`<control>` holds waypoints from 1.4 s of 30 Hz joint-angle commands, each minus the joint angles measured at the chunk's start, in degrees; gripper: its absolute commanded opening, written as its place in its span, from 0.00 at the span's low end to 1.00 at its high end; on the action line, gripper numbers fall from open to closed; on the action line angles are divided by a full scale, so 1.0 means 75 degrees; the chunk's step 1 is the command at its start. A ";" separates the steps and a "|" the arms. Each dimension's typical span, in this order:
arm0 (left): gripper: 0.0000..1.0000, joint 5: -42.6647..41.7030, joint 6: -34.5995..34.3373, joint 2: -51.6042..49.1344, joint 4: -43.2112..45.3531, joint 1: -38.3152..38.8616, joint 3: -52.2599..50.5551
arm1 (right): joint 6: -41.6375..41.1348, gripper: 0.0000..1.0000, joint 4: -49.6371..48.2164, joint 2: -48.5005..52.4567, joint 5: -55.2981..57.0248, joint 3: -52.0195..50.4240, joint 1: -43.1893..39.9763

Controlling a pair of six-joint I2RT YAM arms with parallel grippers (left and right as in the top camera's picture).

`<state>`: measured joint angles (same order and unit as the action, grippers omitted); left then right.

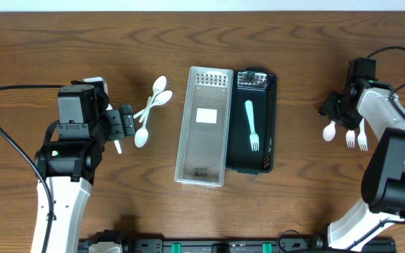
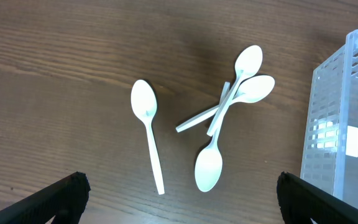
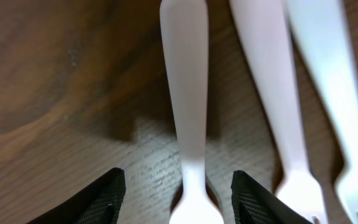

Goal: Pack container
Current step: 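Grasp the white spoon on the right with the right gripper, then lower the spoon into the dark green tray and open the right gripper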

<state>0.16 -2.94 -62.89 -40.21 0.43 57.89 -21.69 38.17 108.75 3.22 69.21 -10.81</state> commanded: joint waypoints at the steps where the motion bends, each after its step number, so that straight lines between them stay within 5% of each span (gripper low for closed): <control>1: 0.98 -0.0023 0.0047 0.0003 -0.0015 -0.0035 0.0143 | -0.0085 0.56 -0.0032 0.0280 -0.0009 0.0017 -0.0038; 6: 0.98 -0.0023 0.0047 0.0003 -0.0015 -0.0035 0.0143 | -0.0134 0.44 -0.0006 0.0568 -0.0006 0.0012 -0.0035; 8: 0.98 -0.0023 0.0047 0.0003 -0.0015 -0.0035 0.0143 | -0.0131 0.33 0.0055 0.0644 -0.0003 0.0009 -0.0035; 10: 0.98 -0.0023 0.0047 0.0003 -0.0015 -0.0035 0.0143 | -0.0134 0.09 0.0146 0.0641 -0.0006 0.0006 -0.0035; 12: 0.98 -0.0023 0.0047 0.0003 -0.0015 -0.0035 0.0143 | -0.0134 0.01 0.0204 0.0545 -0.0009 0.0009 -0.0035; 19: 0.98 -0.0023 0.0047 0.0003 -0.0015 -0.0035 0.0143 | -0.0125 0.01 0.0423 -0.1078 -0.0192 0.0017 0.0329; 27: 0.98 -0.0023 0.0047 0.0003 -0.0015 -0.0035 0.0143 | 0.0102 0.01 -0.0099 -0.3520 -0.1040 0.0020 0.2264; 32: 0.98 -0.0023 0.0047 0.0003 -0.0015 -0.0035 0.0143 | -0.0114 0.01 -0.0207 -0.3378 -0.0711 -0.0087 0.3736; 38: 0.98 -0.0023 0.0047 0.0003 -0.0015 -0.0035 0.0143 | -0.1766 0.01 -0.0522 -0.2340 0.0705 -0.0953 0.4890; 42: 0.98 -0.0023 0.0047 0.0003 -0.0015 -0.0035 0.0143 | -0.1603 0.36 -0.0935 -0.1851 0.0487 -0.1107 0.5117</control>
<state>0.16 -2.94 -62.89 -40.21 0.43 57.89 -31.66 32.21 94.26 4.54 60.73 26.70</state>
